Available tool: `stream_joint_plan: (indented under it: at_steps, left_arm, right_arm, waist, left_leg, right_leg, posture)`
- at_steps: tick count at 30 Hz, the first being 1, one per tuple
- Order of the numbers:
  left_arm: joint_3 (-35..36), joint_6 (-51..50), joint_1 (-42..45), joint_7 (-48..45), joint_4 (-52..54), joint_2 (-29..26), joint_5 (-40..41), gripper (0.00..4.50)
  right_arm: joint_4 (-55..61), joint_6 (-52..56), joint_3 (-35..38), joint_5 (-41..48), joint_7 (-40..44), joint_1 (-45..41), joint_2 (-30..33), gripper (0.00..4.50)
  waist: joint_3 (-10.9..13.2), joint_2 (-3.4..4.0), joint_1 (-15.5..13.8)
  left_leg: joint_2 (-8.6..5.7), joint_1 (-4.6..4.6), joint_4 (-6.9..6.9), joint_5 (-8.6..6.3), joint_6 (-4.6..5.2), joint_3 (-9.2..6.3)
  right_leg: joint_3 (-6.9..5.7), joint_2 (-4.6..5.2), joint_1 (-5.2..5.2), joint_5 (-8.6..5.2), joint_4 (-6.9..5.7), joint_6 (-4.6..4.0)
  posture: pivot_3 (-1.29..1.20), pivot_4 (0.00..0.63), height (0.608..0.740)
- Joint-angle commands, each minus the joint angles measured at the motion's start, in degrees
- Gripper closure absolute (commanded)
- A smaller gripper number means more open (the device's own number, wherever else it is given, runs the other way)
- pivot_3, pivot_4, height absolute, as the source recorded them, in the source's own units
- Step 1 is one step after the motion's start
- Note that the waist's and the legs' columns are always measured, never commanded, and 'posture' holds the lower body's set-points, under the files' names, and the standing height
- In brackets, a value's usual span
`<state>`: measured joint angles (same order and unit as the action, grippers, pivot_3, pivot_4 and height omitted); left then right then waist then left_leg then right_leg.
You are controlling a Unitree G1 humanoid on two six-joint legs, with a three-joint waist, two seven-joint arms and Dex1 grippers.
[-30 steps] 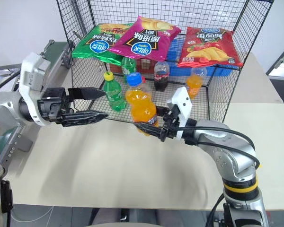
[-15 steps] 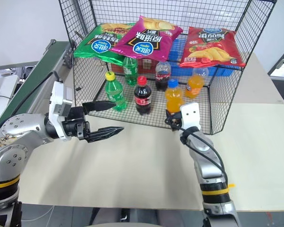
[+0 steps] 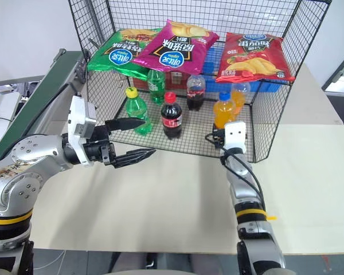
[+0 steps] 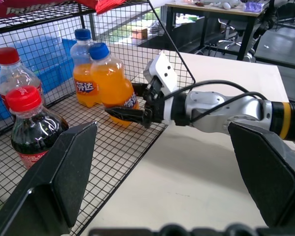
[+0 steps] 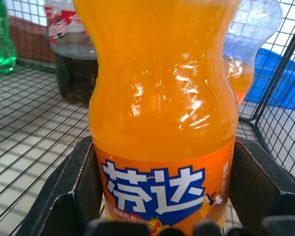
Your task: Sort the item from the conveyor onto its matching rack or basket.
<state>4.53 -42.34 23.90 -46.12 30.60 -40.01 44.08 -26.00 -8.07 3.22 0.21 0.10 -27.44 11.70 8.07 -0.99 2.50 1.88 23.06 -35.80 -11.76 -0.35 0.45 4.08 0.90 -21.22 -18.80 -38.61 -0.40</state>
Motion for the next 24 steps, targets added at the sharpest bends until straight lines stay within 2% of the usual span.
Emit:
stream_joint_plan:
  at_steps: [1, 4, 6, 7, 8, 17, 24]
  left_arm:
    - [0.36, 1.36, 1.43, -0.57, 0.0, -0.53, -0.39, 0.0]
    - [0.24, 1.65, 1.77, -0.74, -0.41, -0.48, -0.83, 0.0]
    - [0.27, 1.59, 1.82, -0.84, -0.47, -0.39, -0.97, 0.0]
    - [0.31, 1.56, 1.8, -0.95, -0.48, -0.38, -1.05, 0.0]
    - [0.32, 1.54, 1.79, -1.02, -0.48, -0.37, -1.1, 0.0]
    - [0.24, 1.46, 2.21, -1.4, -1.03, -0.46, -1.42, 0.0]
    - [1.33, 0.85, 0.74, -1.44, -1.14, -2.23, -1.75, 0.0]
  right_arm:
    - [-1.58, -0.87, 2.14, 0.69, -0.89, -0.99, 0.0, 1.39]
    - [-1.25, -0.76, 1.93, 1.06, -0.42, 0.01, -0.69, 1.39]
    - [-0.5, -0.23, 2.06, 1.51, -0.34, 0.76, -1.35, 0.36]
    - [0.03, -0.2, 1.98, 1.66, -0.04, 1.17, -1.61, 0.11]
    - [0.4, -0.12, 1.96, 1.66, 0.03, 1.42, -1.76, 0.04]
    - [3.3, 0.91, 2.26, 1.2, 0.21, 2.41, -1.65, 0.04]
    - [15.46, 6.76, 1.65, 2.82, 5.34, 6.52, -0.26, 0.04]
  waist:
    - [0.0, 0.0, -0.01]
    - [-0.01, 0.01, -0.02]
    - [-0.01, 0.01, -0.02]
    - [-0.01, 0.01, -0.02]
    - [-0.01, 0.01, -0.02]
    - [-0.01, 0.02, 0.14]
    - [-0.01, 0.02, 0.13]
  left_leg:
    - [0.0, 0.0, -0.01, 0.0, 0.0, 0.0]
    - [-0.01, -0.01, -0.01, 0.0, 0.0, -0.03]
    - [-0.01, -0.01, -0.01, 0.0, 0.0, -0.03]
    - [0.0, -0.02, -0.01, 0.0, 0.0, -0.04]
    - [0.0, -0.02, 0.0, 0.0, 0.0, -0.06]
    - [0.03, -0.03, 0.0, 0.0, 0.0, -0.06]
    - [0.05, 0.0, 0.0, 0.0, 0.0, -0.08]
  right_leg:
    - [0.01, 0.0, 0.01, 0.0, -0.01, 0.0]
    - [0.01, 0.0, 0.04, 0.0, 0.0, 0.0]
    - [0.01, 0.0, 0.05, 0.0, 0.0, 0.0]
    - [0.01, -0.01, 0.05, 0.0, 0.0, 0.0]
    - [0.0, -0.01, 0.05, 0.0, -0.01, 0.0]
    - [0.04, -0.06, 0.04, 0.0, -0.05, 0.0]
    - [0.06, -0.08, 0.03, 0.0, -0.05, 0.0]
  posture:
    - [0.0, 0.15, 0.74]
    - [0.0, 0.15, 0.74]
    - [0.0, 0.15, 0.74]
    - [0.0, 0.15, 0.74]
    - [0.0, 0.15, 0.74]
    - [0.0, 0.15, 0.74]
    - [0.0, 0.15, 0.74]
